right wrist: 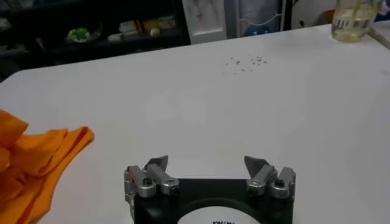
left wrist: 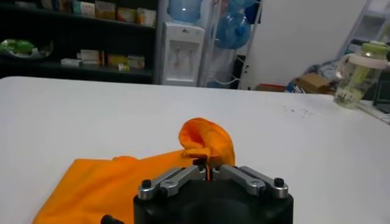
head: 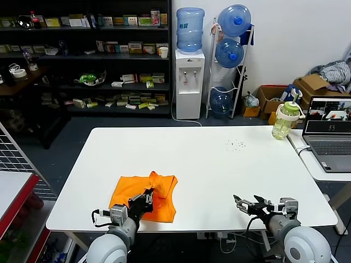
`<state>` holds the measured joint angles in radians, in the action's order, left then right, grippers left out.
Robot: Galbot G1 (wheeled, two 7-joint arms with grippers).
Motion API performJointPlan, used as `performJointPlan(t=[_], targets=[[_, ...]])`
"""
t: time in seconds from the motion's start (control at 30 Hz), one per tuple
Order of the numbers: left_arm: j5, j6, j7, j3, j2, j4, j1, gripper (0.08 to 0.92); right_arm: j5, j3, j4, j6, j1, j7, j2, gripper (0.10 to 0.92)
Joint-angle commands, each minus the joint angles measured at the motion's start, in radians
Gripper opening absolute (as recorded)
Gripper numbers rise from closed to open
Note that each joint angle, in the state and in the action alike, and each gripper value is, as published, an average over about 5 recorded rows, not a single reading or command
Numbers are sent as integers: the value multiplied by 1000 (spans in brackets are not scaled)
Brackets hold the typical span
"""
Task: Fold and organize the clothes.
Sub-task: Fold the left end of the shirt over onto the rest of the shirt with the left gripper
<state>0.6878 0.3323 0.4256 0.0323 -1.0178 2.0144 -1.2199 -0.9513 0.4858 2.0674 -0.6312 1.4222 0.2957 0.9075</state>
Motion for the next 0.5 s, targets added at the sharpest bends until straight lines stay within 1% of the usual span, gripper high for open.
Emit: performJointPlan(t=[0.03,0.23,0.33,0.5], targets=[[-21,-1,-3,-35,-29,-67,67,111,1,-6,0,0,-2,0,2,823],[-1,7,-16,-39,-43,-81,62,117,2,-10,1,-1,-1,0,3,823],[65,12,-19,-37,-44,-39,48,170,3,-12,1,-2,0,0,2,823],[243,30,20,-7,-29,101,17,315,5,-13,0,-1,1,0,4,823]])
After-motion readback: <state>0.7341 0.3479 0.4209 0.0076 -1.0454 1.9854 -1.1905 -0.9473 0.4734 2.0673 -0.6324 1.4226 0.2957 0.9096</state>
